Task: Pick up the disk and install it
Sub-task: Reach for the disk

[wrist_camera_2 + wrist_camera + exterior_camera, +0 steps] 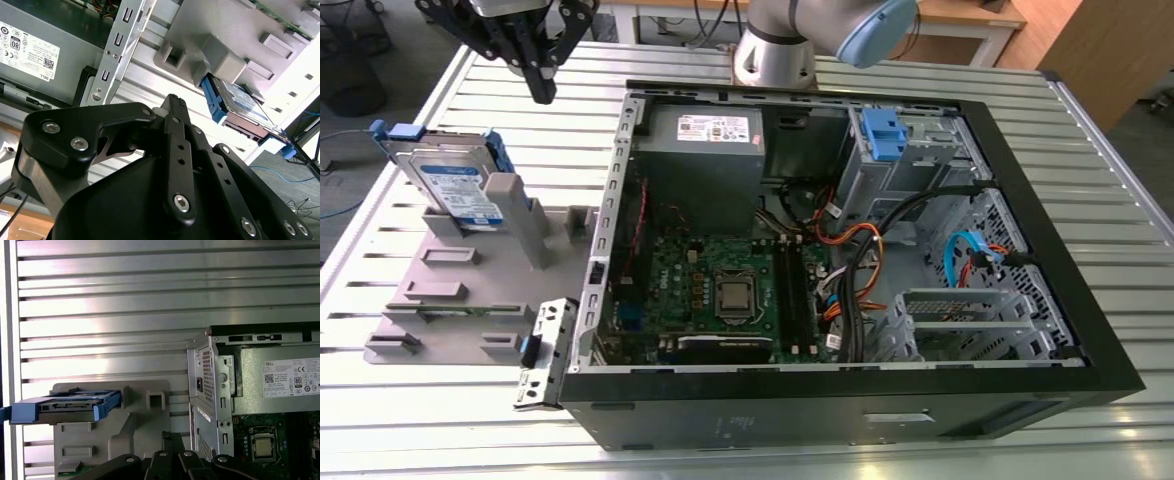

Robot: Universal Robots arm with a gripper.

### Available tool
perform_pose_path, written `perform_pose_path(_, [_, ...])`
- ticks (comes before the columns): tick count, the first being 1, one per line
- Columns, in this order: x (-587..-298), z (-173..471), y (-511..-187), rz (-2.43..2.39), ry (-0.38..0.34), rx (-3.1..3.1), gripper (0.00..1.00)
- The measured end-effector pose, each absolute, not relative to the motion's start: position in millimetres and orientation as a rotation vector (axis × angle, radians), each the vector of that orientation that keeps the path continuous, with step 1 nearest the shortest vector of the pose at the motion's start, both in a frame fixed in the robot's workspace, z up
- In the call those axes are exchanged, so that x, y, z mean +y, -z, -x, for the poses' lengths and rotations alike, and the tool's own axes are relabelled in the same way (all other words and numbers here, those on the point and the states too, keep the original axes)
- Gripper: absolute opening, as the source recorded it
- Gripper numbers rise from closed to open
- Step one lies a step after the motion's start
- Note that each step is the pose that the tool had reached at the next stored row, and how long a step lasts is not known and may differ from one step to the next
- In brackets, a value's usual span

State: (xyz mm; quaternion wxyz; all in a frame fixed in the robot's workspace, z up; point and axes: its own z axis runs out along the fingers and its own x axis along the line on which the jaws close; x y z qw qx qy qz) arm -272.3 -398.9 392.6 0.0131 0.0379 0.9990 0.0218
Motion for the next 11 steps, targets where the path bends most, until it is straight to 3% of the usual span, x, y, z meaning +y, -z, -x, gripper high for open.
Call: perform_pose_path(11, [-398.9, 274.6, -392.6, -0.118, -0.068, 3.113, 0.11])
